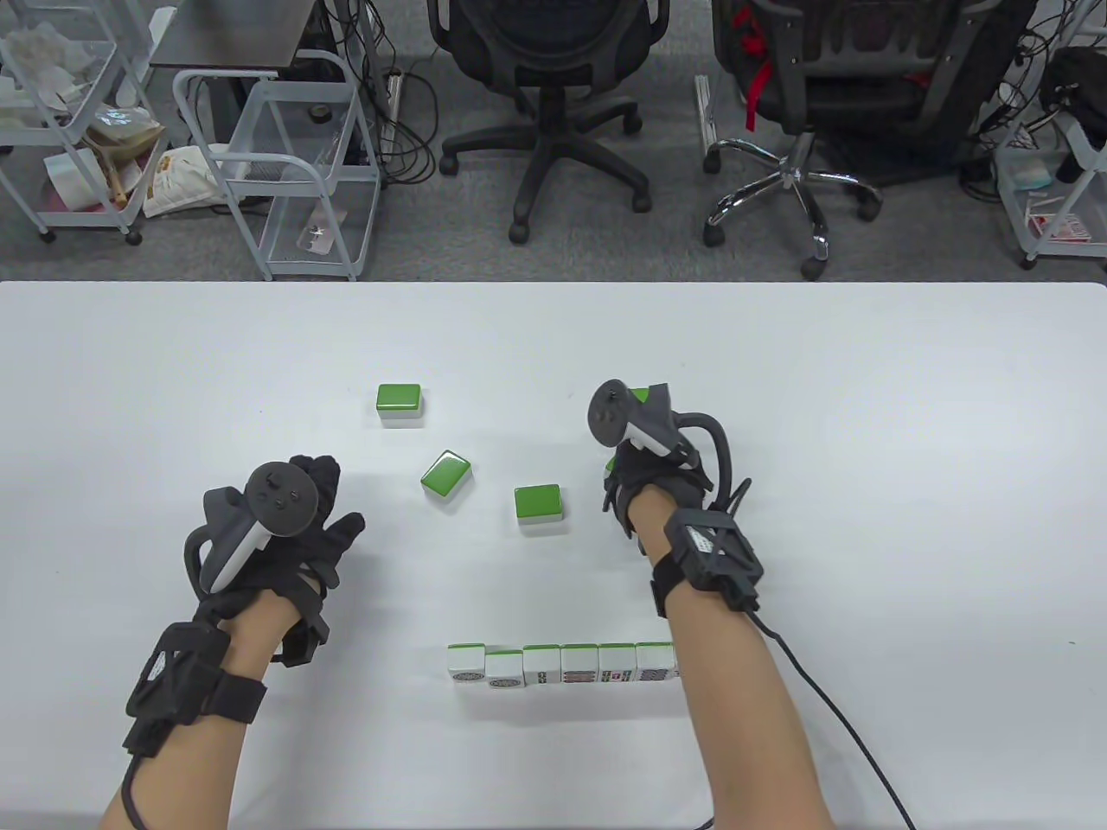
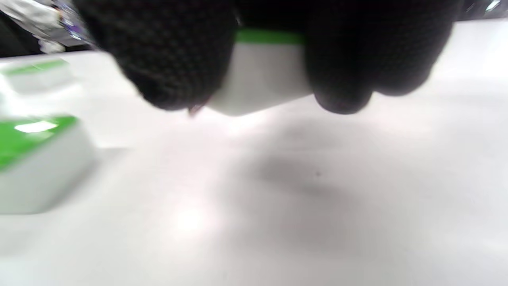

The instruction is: Stand mahjong tiles upright in a row

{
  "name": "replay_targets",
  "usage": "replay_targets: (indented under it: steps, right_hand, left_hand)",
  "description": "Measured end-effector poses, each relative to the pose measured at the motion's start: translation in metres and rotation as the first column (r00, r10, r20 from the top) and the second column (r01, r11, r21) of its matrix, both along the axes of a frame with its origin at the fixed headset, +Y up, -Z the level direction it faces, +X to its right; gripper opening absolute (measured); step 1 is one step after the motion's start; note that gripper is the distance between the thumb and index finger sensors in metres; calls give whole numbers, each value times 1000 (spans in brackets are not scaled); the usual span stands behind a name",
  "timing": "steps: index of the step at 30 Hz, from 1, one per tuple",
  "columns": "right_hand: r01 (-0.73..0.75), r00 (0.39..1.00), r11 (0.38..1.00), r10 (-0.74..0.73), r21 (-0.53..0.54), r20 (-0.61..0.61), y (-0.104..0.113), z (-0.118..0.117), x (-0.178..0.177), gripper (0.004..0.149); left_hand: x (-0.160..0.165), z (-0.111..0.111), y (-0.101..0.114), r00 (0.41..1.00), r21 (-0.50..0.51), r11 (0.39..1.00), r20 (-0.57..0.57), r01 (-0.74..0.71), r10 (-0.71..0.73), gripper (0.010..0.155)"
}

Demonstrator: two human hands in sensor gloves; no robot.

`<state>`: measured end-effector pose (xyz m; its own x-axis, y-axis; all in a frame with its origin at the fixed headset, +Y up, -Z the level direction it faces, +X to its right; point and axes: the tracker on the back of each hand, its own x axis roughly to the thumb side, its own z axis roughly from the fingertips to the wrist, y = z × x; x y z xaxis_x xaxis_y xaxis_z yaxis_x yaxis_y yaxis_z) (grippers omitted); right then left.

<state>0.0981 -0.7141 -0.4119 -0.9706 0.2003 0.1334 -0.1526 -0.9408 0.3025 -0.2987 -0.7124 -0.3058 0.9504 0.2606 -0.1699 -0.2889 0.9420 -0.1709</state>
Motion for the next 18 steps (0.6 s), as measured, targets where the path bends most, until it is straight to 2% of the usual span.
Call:
replay_targets:
  steps: [3,5,8,11,13,16,18]
  right_hand:
    - [162,987,984,-161,-75,20,9,20,41,78]
    - [207,978,972,-204,-116,34,13,34,68,78]
    - [186,983,969,-183,-162,32,16,54,98,78]
    - [107,991,950,-127,-293,-48,13,75,120,78]
    - [68,991,912,-109,-405,-80,6,88,133,78]
    - [56,990,869,-112,-491,-84,-2,101,145,79]
    - [53,985,806,-139,-590,-102,-11,112,147,77]
  left_hand:
    - [0,0,0,1000,-3,1000,0,4,-4,78]
    - [0,1,0,1000,-9,1000,-1,2,-2,78]
    - [1,1,-1,1000,-17,1000,0,8,-8,79]
    - [2,2,-1,1000,-23,1000,2,5,-5,79]
    - [2,2,-2,1000,-25,1000,4,5,-5,79]
    - [4,3,-3,1000,-32,999,8,9,-8,79]
    - [5,3,-4,1000,-39,999,10,14,-14,79]
